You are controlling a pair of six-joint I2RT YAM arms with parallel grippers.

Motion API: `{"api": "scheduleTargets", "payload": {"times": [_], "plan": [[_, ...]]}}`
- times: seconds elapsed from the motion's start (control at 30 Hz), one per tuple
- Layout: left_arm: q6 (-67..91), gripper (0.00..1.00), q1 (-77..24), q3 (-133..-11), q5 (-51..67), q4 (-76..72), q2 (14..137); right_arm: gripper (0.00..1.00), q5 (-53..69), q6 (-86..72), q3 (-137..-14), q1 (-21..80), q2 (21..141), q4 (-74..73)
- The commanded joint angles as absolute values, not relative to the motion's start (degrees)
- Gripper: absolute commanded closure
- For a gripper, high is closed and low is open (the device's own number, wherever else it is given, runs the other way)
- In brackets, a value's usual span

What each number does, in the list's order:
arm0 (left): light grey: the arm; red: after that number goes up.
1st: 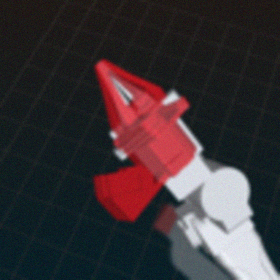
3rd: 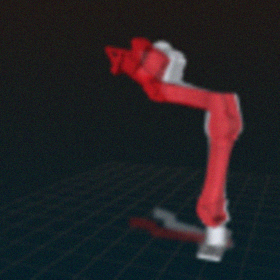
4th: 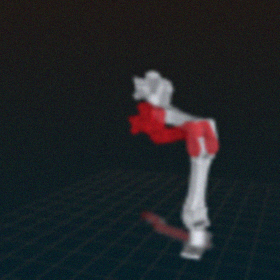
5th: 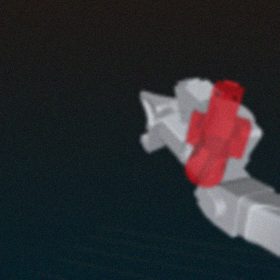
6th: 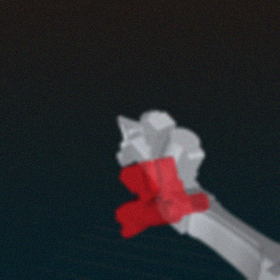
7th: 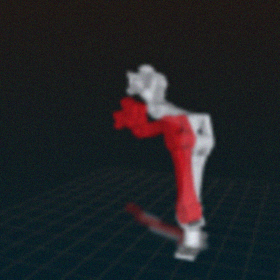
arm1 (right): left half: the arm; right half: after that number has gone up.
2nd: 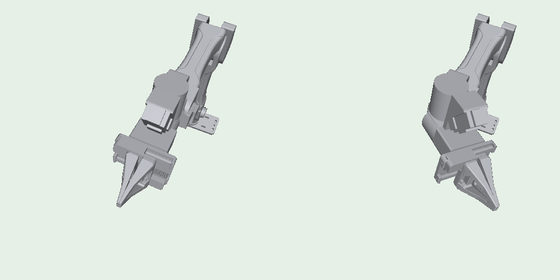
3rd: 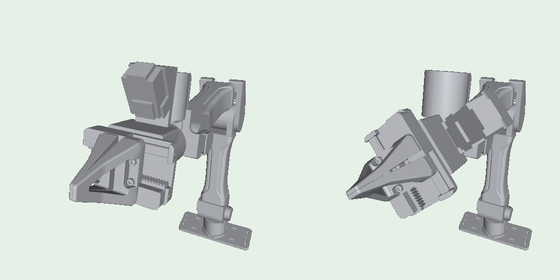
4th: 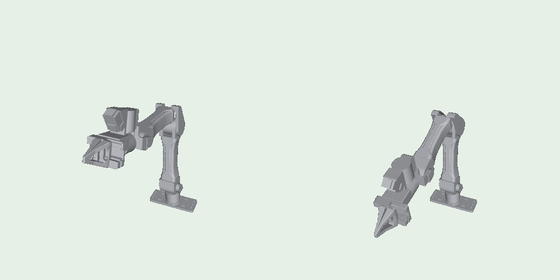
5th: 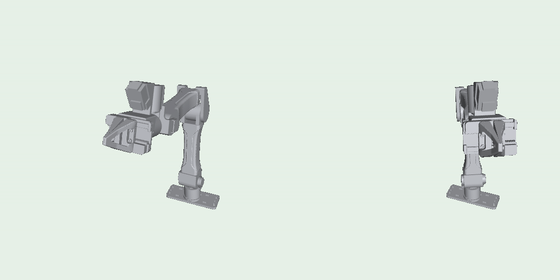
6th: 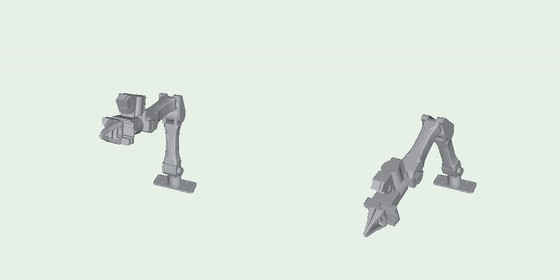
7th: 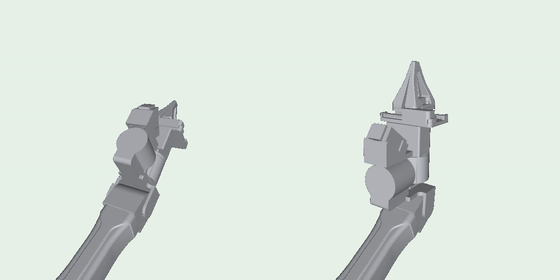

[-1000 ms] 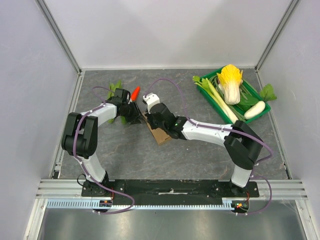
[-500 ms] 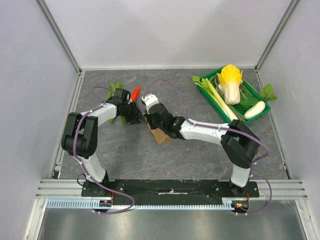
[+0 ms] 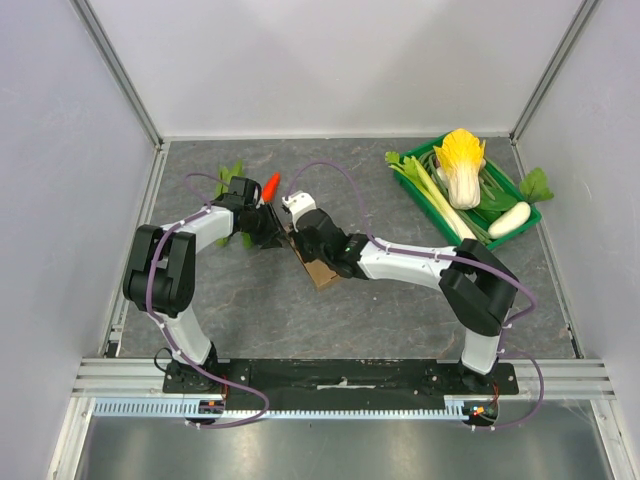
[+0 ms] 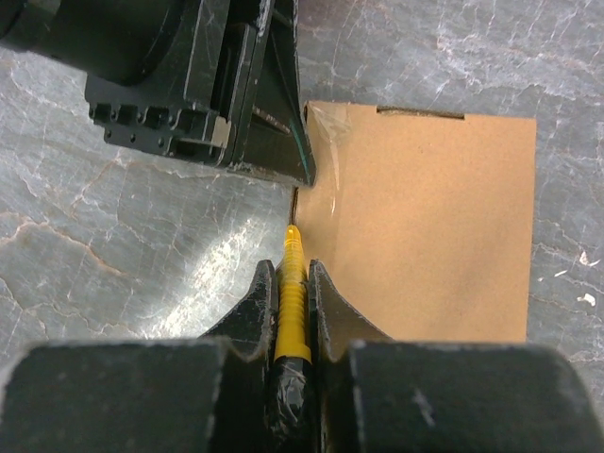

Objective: Unpack the express box

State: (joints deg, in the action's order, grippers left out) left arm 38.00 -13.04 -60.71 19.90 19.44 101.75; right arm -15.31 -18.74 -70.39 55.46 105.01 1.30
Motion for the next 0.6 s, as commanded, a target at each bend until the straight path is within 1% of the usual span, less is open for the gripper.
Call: {"api": "scheduleTargets", "payload": {"times": [0.0, 0.2, 0.57], "plan": [[36.03, 0.59, -12.92, -62.05, 17.14, 22.32, 103.36, 1.0, -13.54, -19.69, -72.51, 56.34, 103.97, -4.64], [35.95, 0.6, -12.74, -62.22, 15.73, 23.2, 103.8, 1.0, -12.57, -19.87, -72.95, 56.95, 101.52, -15.36], [34.89, 0.66, -12.57, -64.86, 13.71, 24.79, 105.65, 1.0, -11.96, -16.35, -68.82, 59.15, 94.57, -21.71]]}}
